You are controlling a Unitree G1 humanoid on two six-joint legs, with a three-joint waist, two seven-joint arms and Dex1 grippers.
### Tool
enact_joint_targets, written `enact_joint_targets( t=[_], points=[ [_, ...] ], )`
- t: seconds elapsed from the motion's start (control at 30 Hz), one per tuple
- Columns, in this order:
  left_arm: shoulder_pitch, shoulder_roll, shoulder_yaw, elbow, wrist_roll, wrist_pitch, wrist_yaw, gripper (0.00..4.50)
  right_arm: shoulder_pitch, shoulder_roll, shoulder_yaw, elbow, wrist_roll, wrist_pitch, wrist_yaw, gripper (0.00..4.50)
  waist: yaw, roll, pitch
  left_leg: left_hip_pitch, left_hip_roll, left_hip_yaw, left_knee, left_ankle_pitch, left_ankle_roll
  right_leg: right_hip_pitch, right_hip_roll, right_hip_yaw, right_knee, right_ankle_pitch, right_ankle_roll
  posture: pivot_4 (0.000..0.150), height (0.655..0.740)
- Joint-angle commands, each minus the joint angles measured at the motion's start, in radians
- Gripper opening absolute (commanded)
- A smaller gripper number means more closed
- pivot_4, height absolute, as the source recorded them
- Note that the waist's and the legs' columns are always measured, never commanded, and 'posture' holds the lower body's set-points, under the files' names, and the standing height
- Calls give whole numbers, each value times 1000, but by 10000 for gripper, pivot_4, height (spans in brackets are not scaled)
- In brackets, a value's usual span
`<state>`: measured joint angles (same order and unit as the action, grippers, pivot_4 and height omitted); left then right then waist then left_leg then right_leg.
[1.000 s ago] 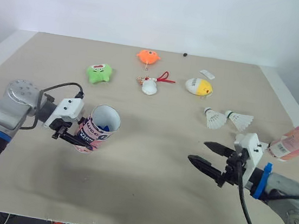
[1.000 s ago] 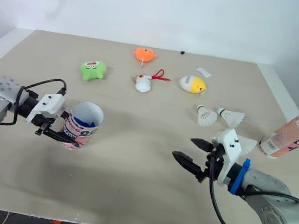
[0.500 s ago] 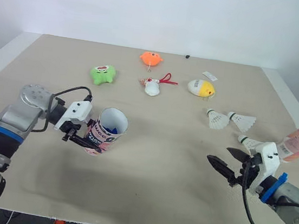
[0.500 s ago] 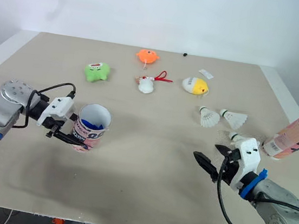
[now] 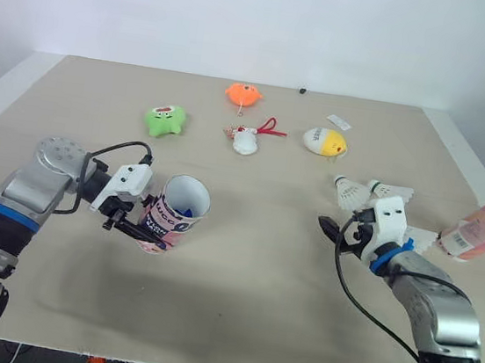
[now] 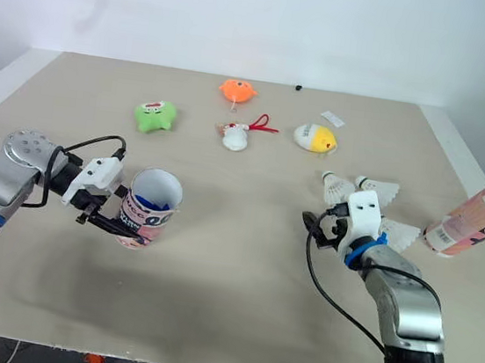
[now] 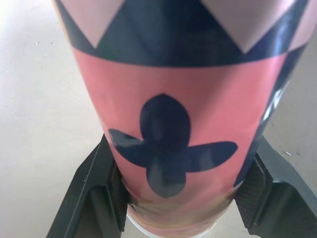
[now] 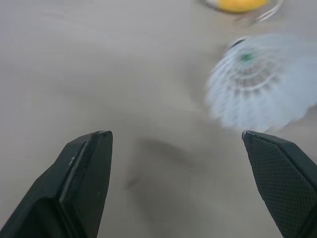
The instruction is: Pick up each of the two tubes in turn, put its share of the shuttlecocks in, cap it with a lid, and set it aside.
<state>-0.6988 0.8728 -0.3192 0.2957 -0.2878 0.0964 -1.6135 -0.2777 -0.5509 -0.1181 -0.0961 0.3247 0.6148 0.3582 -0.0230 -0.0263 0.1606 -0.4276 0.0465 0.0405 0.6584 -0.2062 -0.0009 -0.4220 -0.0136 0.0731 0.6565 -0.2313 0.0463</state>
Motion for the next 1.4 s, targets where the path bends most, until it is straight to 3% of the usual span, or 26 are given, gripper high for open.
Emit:
enact_joint_targets(
  t=[0.03, 0.37, 0.4, 0.63, 0.73, 0.77, 0.97, 1.13, 1.3, 1.4],
  points=[
    [-12, 23, -33, -14, 8, 12, -1, 24178, -92, 18, 19, 83, -55, -67, -5, 45000, -1, 0, 0, 0, 0, 0, 0, 0, 0, 0, 1, 0, 0, 1, 1, 1500, 7400],
    [-27, 35, -33, -22, -1, 15, -1, 24178, -253, 72, 49, 353, -159, -176, -24, 45000, -2, 0, 0, 0, 1, 0, -1, 0, 0, -1, 2, 0, 2, 1, 1, 1500, 7400],
    [-26, 36, -32, -25, -2, 16, -1, 23859, -264, 77, 50, 378, -168, -185, -27, 39651, -3, 0, 0, 0, 1, 0, -1, 0, 0, -2, 2, 0, 2, 1, 1, 1500, 7400],
    [-23, 42, -23, -37, -4, 23, -1, 23859, -276, 98, 50, 413, -171, -230, 16, 18172, -3, 0, 0, 0, 1, 0, -1, 0, 0, -2, 2, 0, 3, 1, 0, 1500, 7400],
    [-21, 44, -23, -43, -5, 28, -1, 23859, -264, 102, 51, 386, -164, -221, 38, 3124, -3, 0, 0, 0, 1, 0, -1, 0, 0, -2, 2, 0, 4, 1, 0, 1500, 7400],
    [-20, 45, -25, -45, -7, 32, -1, 23859, -254, 98, 58, 363, -153, -209, 63, 584, -3, 0, 0, 0, 1, 0, -1, 0, 0, -2, 2, 0, 4, 1, 0, 1500, 7400],
    [-28, 55, -49, -45, -7, 41, -1, 23859, -233, 78, 43, 237, -124, -175, 120, 584, -3, 0, 0, 1, 1, 0, -2, 0, 0, -4, 3, 0, 8, -1, -2, 1500, 7400],
    [-48, 57, -74, -33, -14, 43, -1, 23859, -245, -9, 47, -14, -18, -99, 279, 584, -3, 2, 2, 1, 2, 0, -2, 0, 0, -4, 3, 0, 9, -2, -2, 1500, 7400],
    [-78, 58, -111, 2, 4, 27, -1, 23859, -181, -258, 115, -360, 146, -53, 648, 584, 2, 4, 2, 0, 2, -1, -2, 0, 0, -4, 4, 0, 8, -3, -2, 1500, 7400],
    [-91, 53, -125, 16, 2, 24, -1, 23859, -248, -306, 184, -410, 140, -56, 709, 584, 0, 3, 2, 3, 3, -2, -2, -1, 1, -2, 4, -1, 9, -4, -4, 1500, 7400]
  ],
)
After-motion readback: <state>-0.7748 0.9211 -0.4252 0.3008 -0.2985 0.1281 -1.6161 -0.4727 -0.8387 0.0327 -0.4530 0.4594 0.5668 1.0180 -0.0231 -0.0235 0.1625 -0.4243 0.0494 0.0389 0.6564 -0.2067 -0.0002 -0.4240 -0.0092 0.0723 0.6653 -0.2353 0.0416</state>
